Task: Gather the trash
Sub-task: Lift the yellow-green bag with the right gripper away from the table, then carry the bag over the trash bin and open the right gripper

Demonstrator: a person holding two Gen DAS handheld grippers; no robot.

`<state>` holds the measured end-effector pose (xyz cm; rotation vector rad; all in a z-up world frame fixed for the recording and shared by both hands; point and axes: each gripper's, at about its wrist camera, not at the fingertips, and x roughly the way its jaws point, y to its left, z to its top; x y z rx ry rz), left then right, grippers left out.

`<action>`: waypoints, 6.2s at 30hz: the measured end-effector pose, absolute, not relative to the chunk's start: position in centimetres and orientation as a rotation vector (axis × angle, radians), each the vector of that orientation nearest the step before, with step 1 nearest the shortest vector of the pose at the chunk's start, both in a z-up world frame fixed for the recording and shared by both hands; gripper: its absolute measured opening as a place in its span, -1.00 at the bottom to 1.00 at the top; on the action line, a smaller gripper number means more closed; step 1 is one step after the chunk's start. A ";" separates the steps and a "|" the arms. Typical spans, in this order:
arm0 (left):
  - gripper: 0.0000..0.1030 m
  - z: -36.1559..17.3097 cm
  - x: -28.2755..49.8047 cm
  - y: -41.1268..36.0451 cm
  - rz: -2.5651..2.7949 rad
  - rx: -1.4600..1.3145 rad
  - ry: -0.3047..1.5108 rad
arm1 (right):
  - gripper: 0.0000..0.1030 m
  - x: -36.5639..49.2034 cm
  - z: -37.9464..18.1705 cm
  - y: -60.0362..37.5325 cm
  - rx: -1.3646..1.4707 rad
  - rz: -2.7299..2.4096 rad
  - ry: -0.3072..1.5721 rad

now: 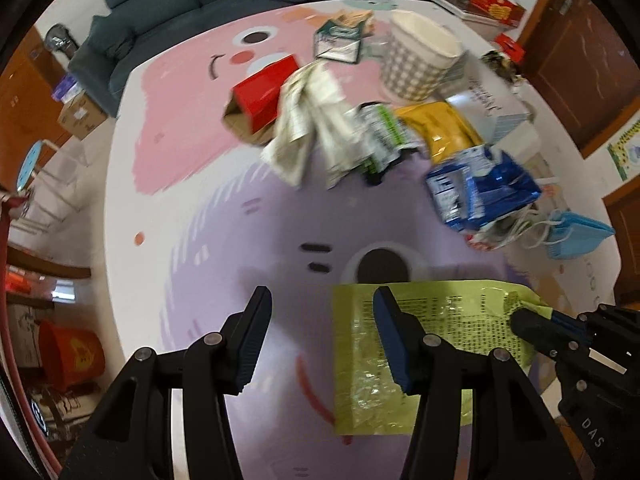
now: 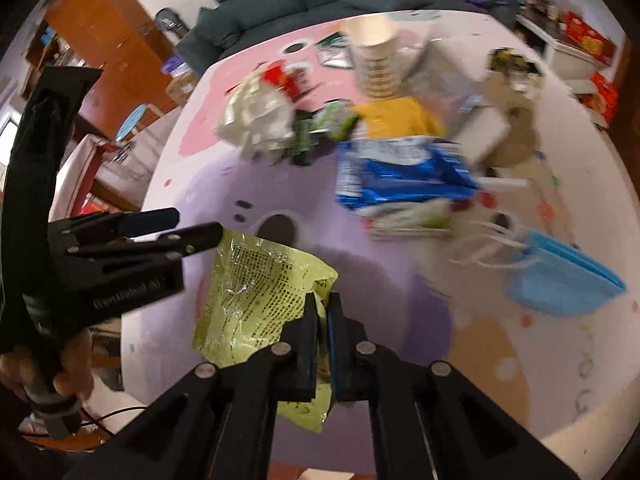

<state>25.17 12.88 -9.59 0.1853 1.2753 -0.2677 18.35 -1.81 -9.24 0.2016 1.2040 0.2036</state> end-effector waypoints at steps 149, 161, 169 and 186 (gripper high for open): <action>-0.72 -54.4 -2.0 -4.7 -0.218 -0.144 1.549 | -0.85 -1.4 -51.6 -15.0 -0.040 -0.135 1.497; -0.51 -54.3 -1.7 -3.2 -0.213 -0.153 1.578 | -0.51 -1.6 -51.2 -15.9 0.080 -0.099 1.479; -0.51 -51.9 -2.1 -2.5 -0.211 -0.109 1.542 | -0.26 -1.9 -50.3 -15.9 0.077 -0.100 1.462; -0.51 -40.0 -5.9 0.1 -0.232 -0.043 1.484 | -0.26 -6.1 -42.4 -16.2 0.156 -0.052 1.483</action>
